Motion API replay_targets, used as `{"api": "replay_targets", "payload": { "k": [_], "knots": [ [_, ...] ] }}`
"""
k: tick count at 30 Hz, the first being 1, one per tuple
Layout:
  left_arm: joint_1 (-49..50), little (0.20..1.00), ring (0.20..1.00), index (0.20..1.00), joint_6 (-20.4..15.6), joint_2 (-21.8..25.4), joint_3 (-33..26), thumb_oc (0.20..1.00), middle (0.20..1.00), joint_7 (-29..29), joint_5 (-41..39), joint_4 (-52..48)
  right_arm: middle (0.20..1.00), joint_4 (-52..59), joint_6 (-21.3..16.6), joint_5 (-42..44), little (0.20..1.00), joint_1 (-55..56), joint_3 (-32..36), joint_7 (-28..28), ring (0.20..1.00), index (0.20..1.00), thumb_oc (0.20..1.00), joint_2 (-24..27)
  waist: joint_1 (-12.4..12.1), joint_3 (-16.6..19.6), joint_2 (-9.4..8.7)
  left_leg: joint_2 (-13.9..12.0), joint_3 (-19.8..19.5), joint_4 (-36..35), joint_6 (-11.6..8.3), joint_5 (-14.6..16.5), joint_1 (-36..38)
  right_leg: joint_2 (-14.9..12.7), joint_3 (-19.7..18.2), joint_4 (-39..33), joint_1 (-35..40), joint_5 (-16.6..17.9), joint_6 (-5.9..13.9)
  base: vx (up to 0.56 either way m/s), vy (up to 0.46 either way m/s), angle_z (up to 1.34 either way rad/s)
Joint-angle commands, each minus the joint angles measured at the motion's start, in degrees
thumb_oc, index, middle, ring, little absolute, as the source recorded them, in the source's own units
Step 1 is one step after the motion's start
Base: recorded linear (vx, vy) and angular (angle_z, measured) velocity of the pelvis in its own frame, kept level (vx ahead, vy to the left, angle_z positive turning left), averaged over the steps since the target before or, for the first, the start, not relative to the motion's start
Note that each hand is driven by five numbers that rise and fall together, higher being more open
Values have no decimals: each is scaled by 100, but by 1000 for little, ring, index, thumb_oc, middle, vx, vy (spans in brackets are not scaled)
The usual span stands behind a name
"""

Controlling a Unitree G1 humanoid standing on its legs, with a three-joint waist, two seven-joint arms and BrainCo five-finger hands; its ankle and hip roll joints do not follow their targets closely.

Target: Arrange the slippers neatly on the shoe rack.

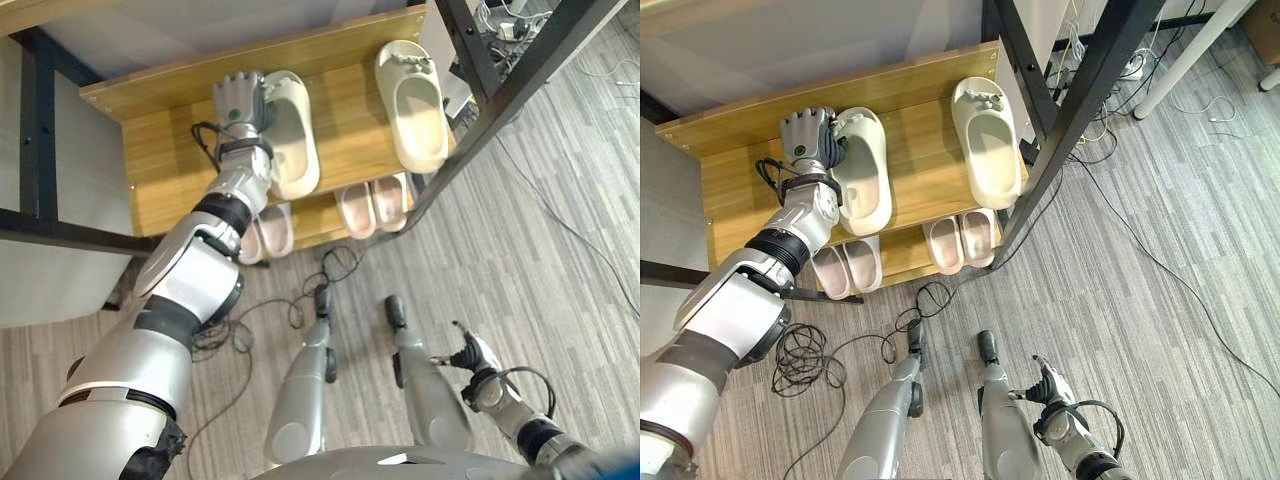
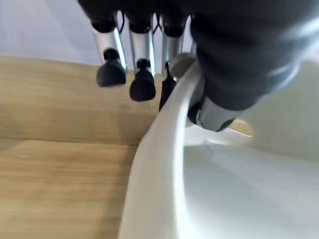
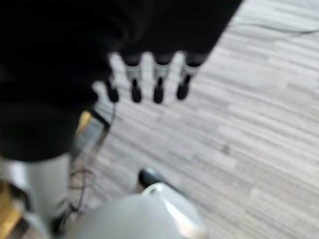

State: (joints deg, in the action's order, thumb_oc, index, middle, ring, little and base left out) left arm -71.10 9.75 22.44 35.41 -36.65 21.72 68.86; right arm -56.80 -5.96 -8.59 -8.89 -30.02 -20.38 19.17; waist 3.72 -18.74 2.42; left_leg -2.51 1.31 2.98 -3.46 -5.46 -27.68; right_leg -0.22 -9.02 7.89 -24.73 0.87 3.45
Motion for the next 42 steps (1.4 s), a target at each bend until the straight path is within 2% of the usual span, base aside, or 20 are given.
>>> {"api": "replay_targets", "payload": {
  "k": [1,21,32,42],
  "knots": [
    [-350,200,200,200,49,-117,-390,200,200,207,-358,697,1000,318,6,31,1000,2,-102,68,1000,1000,1000,270,249,-152,204,12,-79,540,148,289,72,-123,-66,235,185,-475,321,0,0,0],
    [-338,200,200,200,-125,-943,-687,200,200,274,-1109,821,1000,49,117,216,1000,-186,-107,177,1000,1000,1000,363,391,-136,410,3,6,547,151,321,186,-109,-129,419,120,-579,300,11,-4,-2],
    [-80,200,200,200,-164,-1498,-723,200,200,267,-1104,727,1000,-5,143,241,1000,-192,-78,223,1000,1000,1000,449,427,-115,550,1,13,543,137,336,302,-104,-149,595,152,-706,267,4,-1,0],
    [125,200,200,200,-186,-1925,-488,200,200,264,-764,482,1000,-204,127,272,1000,-224,-16,236,1000,1000,1000,494,415,-92,661,12,-25,611,136,373,385,-80,-138,810,157,-853,219,9,-9,-3]
  ]
}}
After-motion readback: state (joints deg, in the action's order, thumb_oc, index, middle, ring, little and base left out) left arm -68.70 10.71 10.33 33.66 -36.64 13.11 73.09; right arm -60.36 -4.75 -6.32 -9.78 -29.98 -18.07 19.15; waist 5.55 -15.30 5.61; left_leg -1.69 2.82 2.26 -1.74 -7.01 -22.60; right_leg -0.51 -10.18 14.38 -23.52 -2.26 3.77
